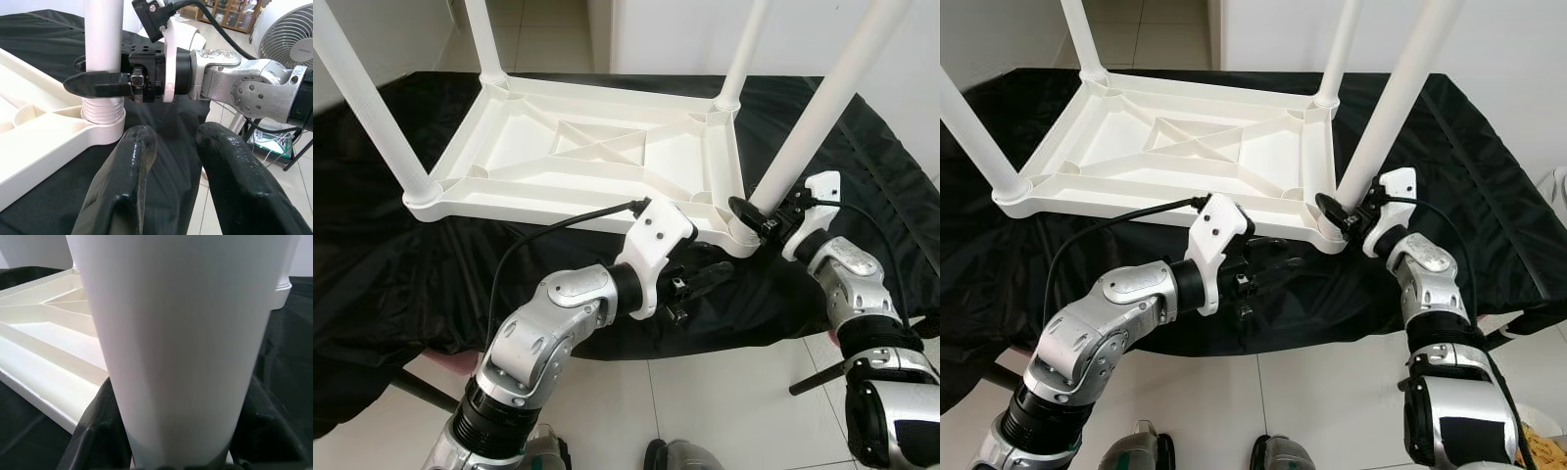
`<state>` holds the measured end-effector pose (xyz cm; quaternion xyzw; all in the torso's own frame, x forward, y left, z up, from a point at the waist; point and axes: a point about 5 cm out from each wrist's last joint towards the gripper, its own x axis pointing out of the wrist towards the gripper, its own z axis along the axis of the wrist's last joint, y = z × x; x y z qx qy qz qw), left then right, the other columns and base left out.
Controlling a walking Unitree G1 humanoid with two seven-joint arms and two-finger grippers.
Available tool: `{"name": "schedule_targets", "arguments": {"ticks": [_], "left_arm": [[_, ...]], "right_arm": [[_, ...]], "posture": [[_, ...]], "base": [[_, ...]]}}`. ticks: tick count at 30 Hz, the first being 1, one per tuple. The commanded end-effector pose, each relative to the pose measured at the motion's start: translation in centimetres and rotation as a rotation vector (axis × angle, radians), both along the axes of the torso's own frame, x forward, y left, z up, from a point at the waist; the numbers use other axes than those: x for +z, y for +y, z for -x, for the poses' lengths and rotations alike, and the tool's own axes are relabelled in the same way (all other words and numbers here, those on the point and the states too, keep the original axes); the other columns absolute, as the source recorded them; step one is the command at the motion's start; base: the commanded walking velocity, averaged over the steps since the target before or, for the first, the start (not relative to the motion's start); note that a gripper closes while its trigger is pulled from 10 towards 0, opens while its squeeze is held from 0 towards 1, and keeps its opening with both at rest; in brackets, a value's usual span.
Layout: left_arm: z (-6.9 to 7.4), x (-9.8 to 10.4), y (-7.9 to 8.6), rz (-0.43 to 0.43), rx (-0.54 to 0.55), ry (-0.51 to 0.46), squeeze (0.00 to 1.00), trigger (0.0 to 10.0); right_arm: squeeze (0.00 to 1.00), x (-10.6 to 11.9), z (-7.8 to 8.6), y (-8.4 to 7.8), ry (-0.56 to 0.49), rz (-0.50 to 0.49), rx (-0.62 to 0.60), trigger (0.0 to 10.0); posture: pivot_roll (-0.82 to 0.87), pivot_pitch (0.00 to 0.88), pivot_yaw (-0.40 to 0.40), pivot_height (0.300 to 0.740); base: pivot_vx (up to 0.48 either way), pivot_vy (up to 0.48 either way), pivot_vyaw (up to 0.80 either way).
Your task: Building children table
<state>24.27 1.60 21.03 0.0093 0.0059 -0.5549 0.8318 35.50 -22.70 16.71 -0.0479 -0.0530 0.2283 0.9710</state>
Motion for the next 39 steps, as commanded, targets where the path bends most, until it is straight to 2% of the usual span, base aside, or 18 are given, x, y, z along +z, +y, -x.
{"name": "schedule_targets", "arguments": {"ticks": [1,11,20,23,27,34,39], "left_arm": [[0.2,0.1,-0.2,-0.003,0.010,-0.002,0.00,10.0],[0.3,0.0,-0.3,0.003,0.007,0.004,0.00,10.0],[0.4,0.0,-0.4,0.009,0.011,0.008,0.00,10.0],[0.4,-0.1,-0.4,0.009,0.012,0.010,0.00,10.0],[0.5,-0.1,-0.4,0.009,0.011,0.013,0.00,10.0],[0.5,-0.1,-0.5,0.009,0.012,0.012,0.00,10.0],[0.4,0.0,-0.5,0.011,0.016,0.010,0.00,10.0]], "right_arm": [[0.00,-0.8,0.2,0.0,0.030,-0.054,-0.027,10.0],[0.00,-0.9,0.6,0.9,0.025,-0.084,-0.079,10.0],[0.00,-0.5,0.8,2.5,0.002,-0.112,-0.186,10.0],[0.00,-0.1,0.9,3.2,-0.006,-0.142,-0.242,10.0],[0.00,0.2,0.7,4.5,0.014,-0.192,-0.380,10.0],[0.00,0.1,0.6,5.4,0.025,-0.204,-0.464,10.0],[0.00,-0.6,0.5,7.2,0.073,-0.220,-0.642,10.0]], "posture": [[0.04,0.086,-0.019,0.740],[0.03,0.089,-0.024,0.740],[0.03,0.090,-0.034,0.740],[0.03,0.089,-0.033,0.740],[0.03,0.082,-0.035,0.740],[0.04,0.074,-0.039,0.740],[0.04,0.069,-0.046,0.740]], "base": [[0.000,0.000,0.00],[0.000,0.000,0.00],[0.000,0.000,0.00],[0.000,0.000,0.00],[0.000,0.000,0.00],[0.000,0.000,0.00],[0.000,0.000,0.00]]}}
